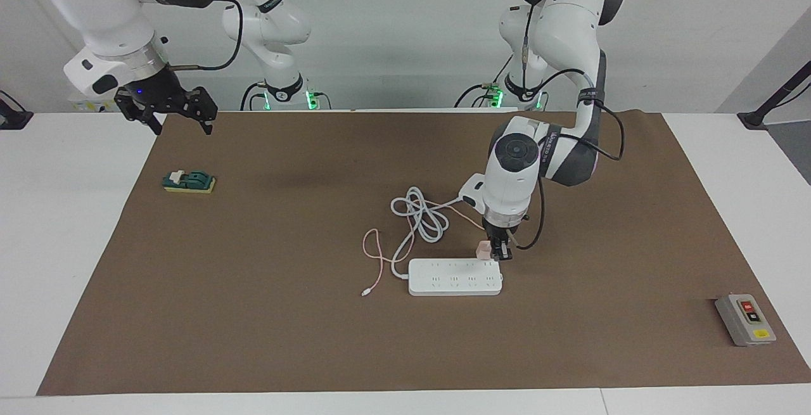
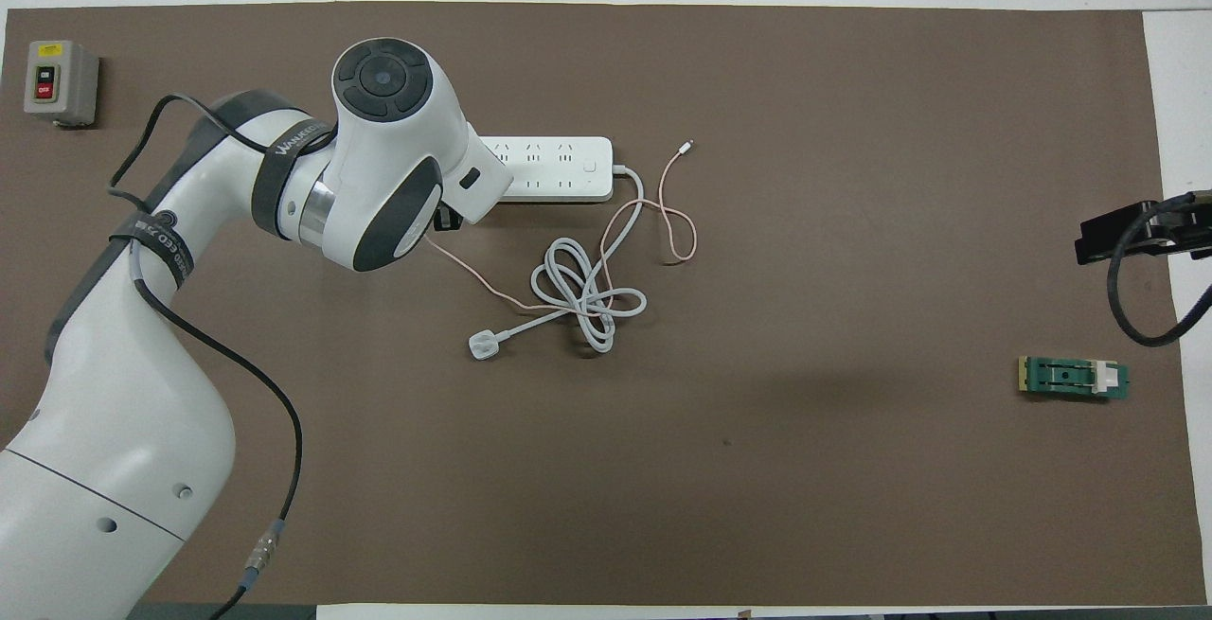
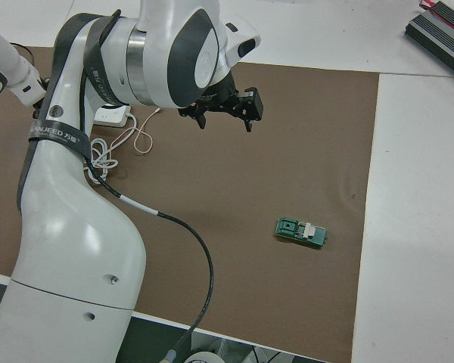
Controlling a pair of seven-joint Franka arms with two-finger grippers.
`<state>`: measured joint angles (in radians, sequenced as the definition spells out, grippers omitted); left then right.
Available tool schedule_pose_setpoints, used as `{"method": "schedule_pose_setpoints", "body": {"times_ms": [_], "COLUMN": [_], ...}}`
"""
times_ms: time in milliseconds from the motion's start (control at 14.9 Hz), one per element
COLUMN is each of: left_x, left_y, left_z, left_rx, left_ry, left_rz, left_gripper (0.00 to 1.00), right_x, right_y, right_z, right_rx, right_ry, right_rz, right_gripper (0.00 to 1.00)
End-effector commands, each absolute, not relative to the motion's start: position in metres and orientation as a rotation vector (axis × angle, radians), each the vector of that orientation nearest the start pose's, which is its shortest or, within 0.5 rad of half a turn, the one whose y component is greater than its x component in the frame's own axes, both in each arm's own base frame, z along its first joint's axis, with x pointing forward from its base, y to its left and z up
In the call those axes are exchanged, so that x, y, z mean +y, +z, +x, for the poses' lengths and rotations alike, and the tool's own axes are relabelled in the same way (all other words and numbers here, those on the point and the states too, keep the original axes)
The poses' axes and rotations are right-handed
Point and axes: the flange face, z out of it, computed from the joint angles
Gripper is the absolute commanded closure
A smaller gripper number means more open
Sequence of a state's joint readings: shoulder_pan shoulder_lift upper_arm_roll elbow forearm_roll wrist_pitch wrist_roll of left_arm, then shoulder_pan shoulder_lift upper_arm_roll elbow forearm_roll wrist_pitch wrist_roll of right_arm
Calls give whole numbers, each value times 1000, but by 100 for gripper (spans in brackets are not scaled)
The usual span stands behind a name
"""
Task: Plug charger into power strip
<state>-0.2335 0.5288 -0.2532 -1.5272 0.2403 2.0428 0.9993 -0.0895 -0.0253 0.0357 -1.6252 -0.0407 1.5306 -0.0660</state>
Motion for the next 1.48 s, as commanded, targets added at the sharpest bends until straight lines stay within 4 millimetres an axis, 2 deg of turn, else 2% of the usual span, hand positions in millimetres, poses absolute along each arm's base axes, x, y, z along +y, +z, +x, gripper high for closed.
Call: {"method": "schedule_pose_setpoints", "body": {"times_ms": [0, 337, 740, 1212, 1413], "left_x": [-289, -288, -292, -285, -285], "left_y": [369, 370, 358, 358, 353], "left_z": [646, 651, 647, 650, 647], "left_rx": [2129, 2118, 2126, 2111, 2118], "left_ry": [47, -4, -49, -27, -20], "left_rz": [-2200, -2189, -2174, -2113, -2112], "left_gripper": [100, 100, 100, 100, 100], "right_x": [-37, -37, -36, -36, -36], "right_y": [611, 611, 612, 612, 611], "right_z": [534, 534, 534, 534, 534], "right_rx": [-36, -36, -37, -37, -37], "right_ry": [103, 103, 95, 95, 98], "right_rz": [-3180, -3180, -3181, -3181, -3181], "right_gripper": [0, 0, 0, 0, 0]}}
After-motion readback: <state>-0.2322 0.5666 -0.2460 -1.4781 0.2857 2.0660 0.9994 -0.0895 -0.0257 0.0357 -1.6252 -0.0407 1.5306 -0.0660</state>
